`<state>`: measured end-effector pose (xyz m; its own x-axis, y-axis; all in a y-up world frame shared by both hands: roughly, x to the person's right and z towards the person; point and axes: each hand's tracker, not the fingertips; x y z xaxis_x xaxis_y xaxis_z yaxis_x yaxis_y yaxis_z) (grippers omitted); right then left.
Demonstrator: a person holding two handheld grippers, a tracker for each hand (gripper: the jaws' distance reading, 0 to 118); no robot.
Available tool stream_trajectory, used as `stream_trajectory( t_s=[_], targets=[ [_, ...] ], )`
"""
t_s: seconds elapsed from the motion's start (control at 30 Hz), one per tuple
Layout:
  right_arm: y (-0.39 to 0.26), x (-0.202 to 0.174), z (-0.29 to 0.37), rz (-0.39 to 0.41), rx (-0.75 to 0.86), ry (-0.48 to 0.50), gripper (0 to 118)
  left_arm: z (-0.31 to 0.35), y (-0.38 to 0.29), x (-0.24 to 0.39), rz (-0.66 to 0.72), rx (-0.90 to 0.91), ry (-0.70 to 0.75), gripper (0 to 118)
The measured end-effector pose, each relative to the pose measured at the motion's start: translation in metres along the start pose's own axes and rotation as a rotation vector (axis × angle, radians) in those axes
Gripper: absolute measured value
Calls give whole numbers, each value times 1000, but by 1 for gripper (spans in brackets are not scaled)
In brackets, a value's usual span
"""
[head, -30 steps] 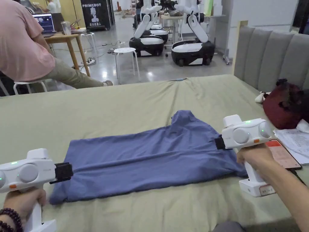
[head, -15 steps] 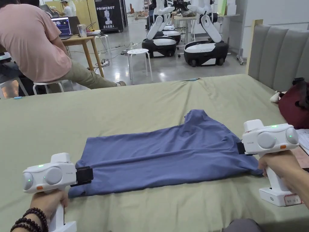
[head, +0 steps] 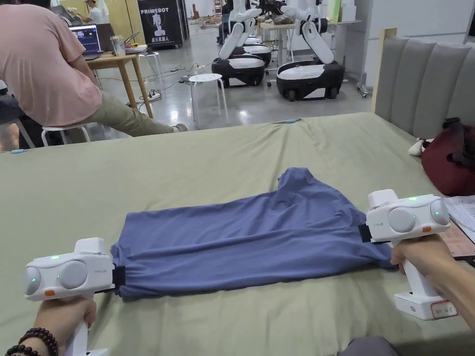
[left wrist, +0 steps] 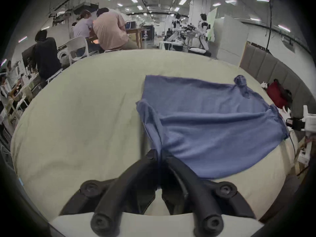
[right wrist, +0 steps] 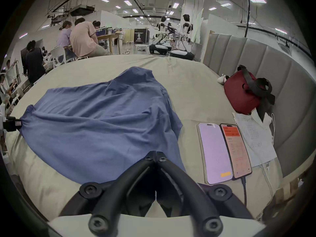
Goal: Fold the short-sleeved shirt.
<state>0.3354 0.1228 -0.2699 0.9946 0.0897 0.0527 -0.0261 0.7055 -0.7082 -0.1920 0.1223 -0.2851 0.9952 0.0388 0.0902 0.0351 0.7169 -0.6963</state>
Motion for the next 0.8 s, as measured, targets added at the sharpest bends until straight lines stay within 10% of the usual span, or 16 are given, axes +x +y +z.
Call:
stream_trajectory(
  t_s=[0.07, 0.1, 0.13, 0.17, 0.4, 0.53, 0.6, 0.8],
  targets=[
    [0, 0, -2, -6, 12, 20, 32, 1, 3, 7, -43, 12, 13, 2],
    [0, 2, -6, -5, 9, 33, 80, 1, 5, 8, -50, 15, 15, 2],
    [-1, 4, -11, 7, -5, 47, 104, 1, 6, 8, -50, 17, 14, 2],
    [-3, 3, -12, 9, -7, 49, 111, 0, 6, 8, -41, 21, 13, 2],
    [-18, 24, -43, -36, -85, -6, 96, -3, 10, 7, 9, 25, 3, 2],
    [-35, 20, -54, -52, -122, -14, 65, -7, 7, 9, 1, 8, 4, 2],
    [-27, 14, -48, 4, -134, 28, 11, -7, 4, 10, -2, 9, 12, 2],
    [-25, 2, -30, 43, -98, 30, 9, 5, -1, 4, 15, 14, 11, 2]
  ],
)
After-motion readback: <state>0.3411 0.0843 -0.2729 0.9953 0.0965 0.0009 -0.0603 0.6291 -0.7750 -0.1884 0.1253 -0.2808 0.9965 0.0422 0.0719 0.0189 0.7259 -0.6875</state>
